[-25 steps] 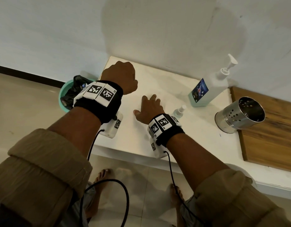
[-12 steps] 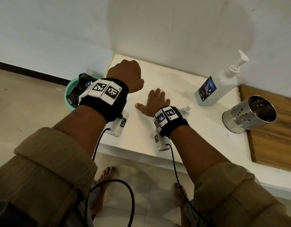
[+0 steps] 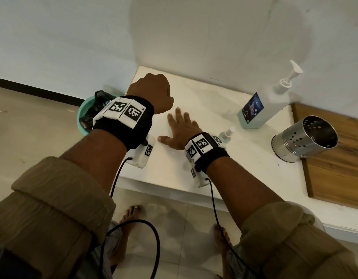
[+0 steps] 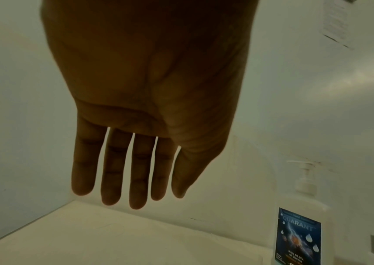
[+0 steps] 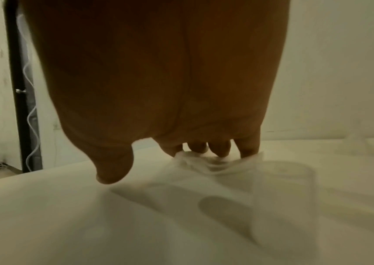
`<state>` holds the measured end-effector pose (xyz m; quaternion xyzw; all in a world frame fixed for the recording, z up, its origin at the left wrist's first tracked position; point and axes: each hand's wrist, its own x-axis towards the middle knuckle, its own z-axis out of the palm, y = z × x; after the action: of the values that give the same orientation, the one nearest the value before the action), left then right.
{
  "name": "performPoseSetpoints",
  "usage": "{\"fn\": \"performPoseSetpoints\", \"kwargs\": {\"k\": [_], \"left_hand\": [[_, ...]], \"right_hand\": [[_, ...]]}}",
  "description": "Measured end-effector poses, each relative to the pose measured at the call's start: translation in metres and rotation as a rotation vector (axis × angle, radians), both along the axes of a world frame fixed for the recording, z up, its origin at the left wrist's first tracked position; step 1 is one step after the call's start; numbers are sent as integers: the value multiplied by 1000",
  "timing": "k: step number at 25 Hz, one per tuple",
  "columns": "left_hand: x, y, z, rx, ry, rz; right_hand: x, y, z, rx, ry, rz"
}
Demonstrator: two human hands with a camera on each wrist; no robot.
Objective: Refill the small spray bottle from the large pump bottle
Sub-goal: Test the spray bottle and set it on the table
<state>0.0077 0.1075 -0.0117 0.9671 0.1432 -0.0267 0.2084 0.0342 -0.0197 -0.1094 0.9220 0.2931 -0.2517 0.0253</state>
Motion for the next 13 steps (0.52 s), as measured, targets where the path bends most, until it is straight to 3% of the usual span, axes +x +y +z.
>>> {"fn": "performPoseSetpoints", "kwargs": {"k": [5,13], "left_hand": [[1,-2,-1,14,6,1],[2,-1,-1,9,8,3]], "right_hand": [[10,-15,0,-13,-25,-212],[-11,15,2,35,-30,56]]}}
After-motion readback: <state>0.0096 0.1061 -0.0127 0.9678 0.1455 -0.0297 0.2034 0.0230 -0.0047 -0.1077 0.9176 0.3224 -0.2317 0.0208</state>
